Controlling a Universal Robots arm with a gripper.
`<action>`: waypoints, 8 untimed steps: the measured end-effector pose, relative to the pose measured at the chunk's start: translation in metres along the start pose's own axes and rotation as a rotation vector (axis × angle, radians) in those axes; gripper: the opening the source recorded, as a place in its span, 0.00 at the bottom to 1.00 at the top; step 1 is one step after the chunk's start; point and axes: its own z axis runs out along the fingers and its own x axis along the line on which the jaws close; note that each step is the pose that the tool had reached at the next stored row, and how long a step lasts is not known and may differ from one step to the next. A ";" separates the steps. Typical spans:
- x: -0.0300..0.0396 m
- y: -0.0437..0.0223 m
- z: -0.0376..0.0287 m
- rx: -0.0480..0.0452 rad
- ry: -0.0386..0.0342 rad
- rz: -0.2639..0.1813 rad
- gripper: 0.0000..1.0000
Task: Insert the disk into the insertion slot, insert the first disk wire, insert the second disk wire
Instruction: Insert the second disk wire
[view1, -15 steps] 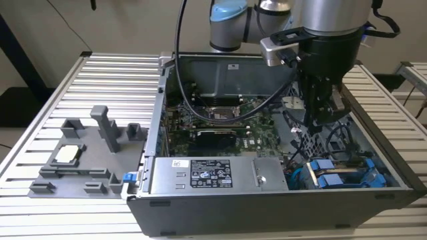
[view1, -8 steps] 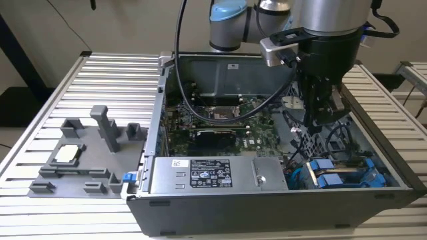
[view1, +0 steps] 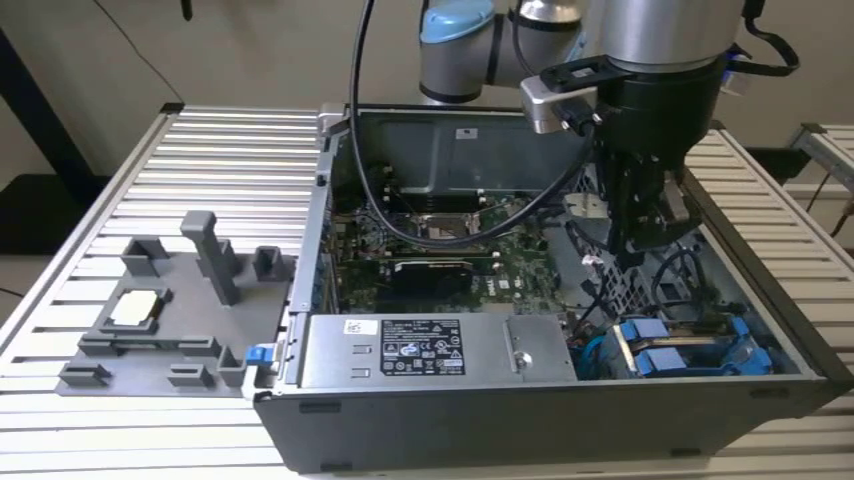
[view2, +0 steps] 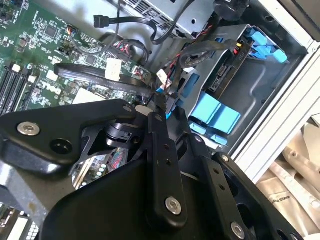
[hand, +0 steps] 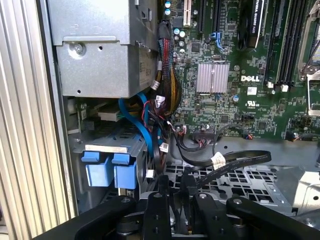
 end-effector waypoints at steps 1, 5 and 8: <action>0.0000 0.0000 0.0000 0.0000 0.0001 0.000 0.25; 0.0000 0.0000 0.0000 0.0000 0.0005 0.000 0.18; 0.0000 0.0000 0.0000 0.0000 0.0006 0.000 0.18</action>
